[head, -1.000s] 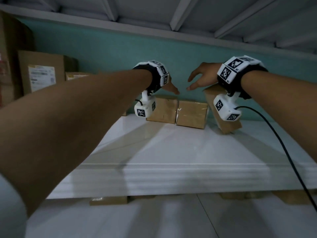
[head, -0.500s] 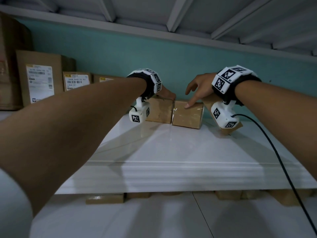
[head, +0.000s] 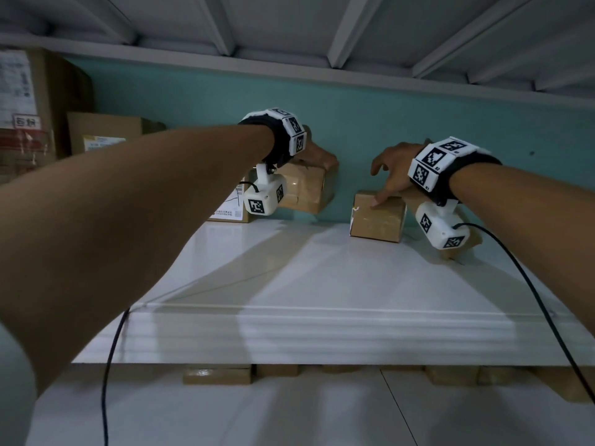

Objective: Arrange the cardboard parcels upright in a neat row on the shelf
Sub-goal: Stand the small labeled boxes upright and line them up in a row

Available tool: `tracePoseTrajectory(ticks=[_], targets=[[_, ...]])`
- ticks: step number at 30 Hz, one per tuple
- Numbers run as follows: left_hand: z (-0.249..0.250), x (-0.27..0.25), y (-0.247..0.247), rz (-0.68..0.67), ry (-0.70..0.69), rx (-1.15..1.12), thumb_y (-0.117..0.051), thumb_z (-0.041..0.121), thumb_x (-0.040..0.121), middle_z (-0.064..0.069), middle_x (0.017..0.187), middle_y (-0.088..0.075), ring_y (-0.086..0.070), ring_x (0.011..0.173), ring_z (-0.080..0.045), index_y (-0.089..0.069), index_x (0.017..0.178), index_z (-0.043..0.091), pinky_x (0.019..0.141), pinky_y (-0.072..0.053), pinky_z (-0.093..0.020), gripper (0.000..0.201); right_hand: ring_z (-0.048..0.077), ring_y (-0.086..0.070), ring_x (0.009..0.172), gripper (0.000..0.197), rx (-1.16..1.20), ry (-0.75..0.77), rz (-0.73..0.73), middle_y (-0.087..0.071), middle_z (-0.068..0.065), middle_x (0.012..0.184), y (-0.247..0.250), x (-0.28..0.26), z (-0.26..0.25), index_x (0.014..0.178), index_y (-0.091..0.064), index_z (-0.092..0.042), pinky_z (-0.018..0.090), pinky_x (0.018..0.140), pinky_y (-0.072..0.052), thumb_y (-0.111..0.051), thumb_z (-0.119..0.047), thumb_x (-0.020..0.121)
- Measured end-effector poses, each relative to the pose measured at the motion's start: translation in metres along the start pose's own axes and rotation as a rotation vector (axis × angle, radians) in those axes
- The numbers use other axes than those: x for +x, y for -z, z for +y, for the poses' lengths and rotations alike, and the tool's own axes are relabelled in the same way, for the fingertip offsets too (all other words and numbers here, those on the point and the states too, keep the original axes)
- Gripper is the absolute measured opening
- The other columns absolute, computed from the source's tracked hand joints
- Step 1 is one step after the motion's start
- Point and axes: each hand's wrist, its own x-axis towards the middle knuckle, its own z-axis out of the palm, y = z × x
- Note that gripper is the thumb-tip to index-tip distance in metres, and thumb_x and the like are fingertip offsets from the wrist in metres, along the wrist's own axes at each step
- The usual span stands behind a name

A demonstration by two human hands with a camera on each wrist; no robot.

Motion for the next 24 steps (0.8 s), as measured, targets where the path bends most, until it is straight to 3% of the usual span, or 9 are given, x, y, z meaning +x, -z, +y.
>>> tracePoseTrajectory(ticks=[3, 6, 9, 12, 13, 16, 19, 22, 24], targets=[[-0.006, -0.006, 0.007, 0.039, 0.001, -0.059, -0.058, 0.071, 0.076, -0.006, 0.077, -0.055, -0.05, 0.06, -0.023, -0.058, 0.079, 0.016, 0.051, -0.04, -0.021, 0.055, 0.026, -0.047, 0.127, 0.074, 0.093, -0.011, -0.003, -0.048, 0.002, 0.14, 0.01, 0.005, -0.006, 0.135, -0.049, -0.025, 0.037, 0.103, -0.039, -0.068, -0.062, 0.074], [-0.008, -0.008, 0.014, 0.079, 0.029, -0.204, -0.056, 0.065, 0.08, -0.008, 0.096, -0.053, -0.054, 0.072, -0.025, -0.06, 0.113, 0.012, 0.057, -0.045, -0.025, 0.063, 0.027, -0.044, 0.131, 0.087, 0.183, 0.011, 0.016, -0.042, 0.004, 0.147, 0.02, 0.011, -0.016, 0.147, -0.03, -0.025, 0.036, 0.105, -0.039, -0.074, -0.048, 0.075], [-0.001, -0.022, 0.026, 0.069, -0.009, -0.316, -0.043, 0.041, 0.099, -0.004, 0.108, -0.045, -0.042, 0.062, -0.012, -0.052, 0.128, 0.01, 0.037, -0.042, -0.018, 0.044, 0.031, -0.034, 0.139, 0.128, 0.177, 0.116, 0.083, -0.026, 0.01, 0.155, 0.029, 0.009, -0.032, 0.153, -0.002, -0.029, 0.043, 0.109, -0.037, -0.088, -0.04, 0.059], [-0.002, -0.026, 0.036, 0.074, 0.029, -0.383, -0.042, 0.035, 0.101, -0.002, 0.113, -0.054, -0.04, 0.057, -0.009, -0.052, 0.084, 0.015, 0.028, -0.036, -0.018, 0.028, 0.034, -0.043, 0.13, 0.123, 0.223, 0.211, 0.184, -0.034, 0.014, 0.145, 0.037, 0.009, -0.051, 0.15, -0.015, -0.012, 0.042, 0.104, -0.042, -0.092, -0.033, 0.056], [-0.004, -0.028, 0.038, 0.082, 0.047, -0.391, -0.044, 0.036, 0.101, -0.001, 0.111, -0.058, -0.041, 0.056, -0.009, -0.051, 0.084, 0.016, 0.028, -0.035, -0.018, 0.028, 0.033, -0.049, 0.123, 0.117, 0.222, 0.217, 0.197, -0.04, 0.014, 0.138, 0.041, 0.008, -0.056, 0.145, -0.022, -0.008, 0.042, 0.1, -0.045, -0.092, -0.033, 0.055], [-0.014, -0.026, 0.042, 0.1, 0.03, -0.514, -0.048, 0.044, 0.096, 0.003, 0.095, -0.057, -0.046, 0.057, -0.01, -0.054, 0.095, 0.018, 0.038, -0.04, -0.019, 0.027, 0.033, -0.055, 0.115, 0.11, 0.215, 0.23, 0.234, -0.047, 0.012, 0.132, 0.044, 0.008, -0.064, 0.141, -0.026, -0.008, 0.042, 0.094, -0.049, -0.09, -0.034, 0.057], [-0.025, -0.025, 0.041, 0.121, 0.037, -0.571, -0.051, 0.046, 0.093, 0.0, 0.103, -0.059, -0.053, 0.062, -0.015, -0.057, 0.101, 0.014, 0.05, -0.046, -0.023, 0.034, 0.034, -0.053, 0.116, 0.106, 0.272, 0.253, 0.285, -0.048, 0.012, 0.135, 0.043, 0.008, -0.063, 0.142, -0.024, -0.013, 0.041, 0.092, -0.049, -0.088, -0.034, 0.06], [-0.034, -0.021, 0.037, 0.127, 0.054, -0.58, -0.053, 0.052, 0.088, -0.006, 0.114, -0.065, -0.063, 0.085, -0.029, -0.063, 0.11, 0.011, 0.067, -0.055, -0.033, 0.048, 0.032, -0.056, 0.109, 0.097, 0.336, 0.222, 0.27, -0.052, 0.011, 0.128, 0.042, 0.008, -0.063, 0.134, -0.029, -0.017, 0.045, 0.088, -0.05, -0.085, -0.041, 0.06], [-0.035, -0.021, 0.037, 0.15, 0.039, -0.522, -0.05, 0.05, 0.093, -0.008, 0.122, -0.064, -0.062, 0.095, -0.027, -0.061, 0.121, 0.008, 0.063, -0.051, -0.027, 0.052, 0.031, -0.056, 0.11, 0.092, 0.387, 0.196, 0.241, -0.052, 0.01, 0.129, 0.042, 0.009, -0.064, 0.133, -0.03, -0.017, 0.047, 0.091, -0.049, -0.083, -0.044, 0.062]])
